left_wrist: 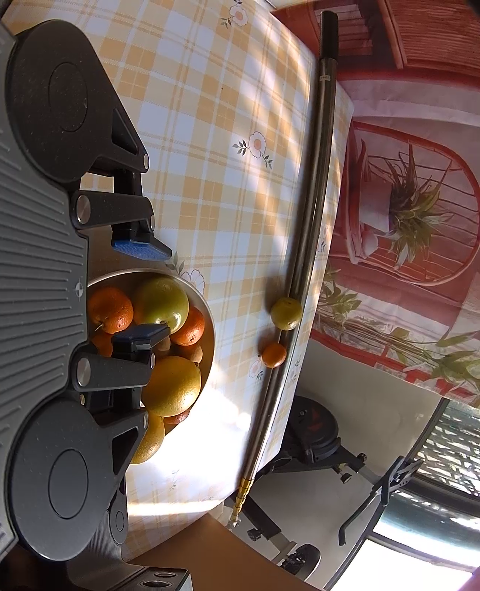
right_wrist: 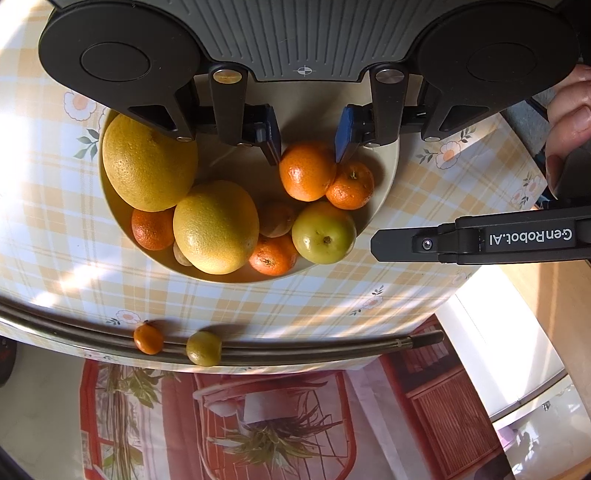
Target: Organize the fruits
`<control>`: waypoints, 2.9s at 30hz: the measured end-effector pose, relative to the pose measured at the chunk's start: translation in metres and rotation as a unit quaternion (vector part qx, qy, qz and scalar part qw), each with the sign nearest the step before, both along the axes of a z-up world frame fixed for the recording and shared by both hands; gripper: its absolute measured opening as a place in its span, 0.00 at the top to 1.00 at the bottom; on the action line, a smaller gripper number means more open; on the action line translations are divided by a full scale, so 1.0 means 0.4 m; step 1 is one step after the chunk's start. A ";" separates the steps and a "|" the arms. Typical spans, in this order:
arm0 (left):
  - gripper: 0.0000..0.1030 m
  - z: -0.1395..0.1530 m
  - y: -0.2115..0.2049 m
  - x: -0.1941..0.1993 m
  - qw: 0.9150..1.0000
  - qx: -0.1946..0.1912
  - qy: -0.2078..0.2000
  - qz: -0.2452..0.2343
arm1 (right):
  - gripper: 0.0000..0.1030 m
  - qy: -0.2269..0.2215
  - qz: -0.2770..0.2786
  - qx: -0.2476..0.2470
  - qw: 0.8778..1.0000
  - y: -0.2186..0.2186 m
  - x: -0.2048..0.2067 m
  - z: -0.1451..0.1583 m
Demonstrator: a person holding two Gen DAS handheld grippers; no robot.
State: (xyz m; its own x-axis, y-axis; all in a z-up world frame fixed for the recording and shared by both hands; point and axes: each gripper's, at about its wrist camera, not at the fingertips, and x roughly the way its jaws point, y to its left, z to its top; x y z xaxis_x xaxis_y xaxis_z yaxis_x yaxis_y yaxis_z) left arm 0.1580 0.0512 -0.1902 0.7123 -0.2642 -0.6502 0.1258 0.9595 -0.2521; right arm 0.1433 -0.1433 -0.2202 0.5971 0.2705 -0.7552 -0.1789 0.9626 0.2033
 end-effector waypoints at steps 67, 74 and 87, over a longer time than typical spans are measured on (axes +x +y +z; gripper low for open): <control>0.62 0.187 -0.231 0.268 0.985 0.086 -0.097 -0.114 | 0.75 -0.179 -0.201 -0.003 0.963 -0.445 0.121 0.184; 0.62 0.076 -0.344 0.403 0.981 0.089 -0.095 -0.142 | 0.75 -0.153 -0.227 0.019 0.962 -0.496 0.147 0.129; 0.59 -0.059 -0.394 0.574 0.984 0.125 -0.018 -0.124 | 0.75 -0.118 -0.251 0.031 0.960 -0.563 0.183 0.038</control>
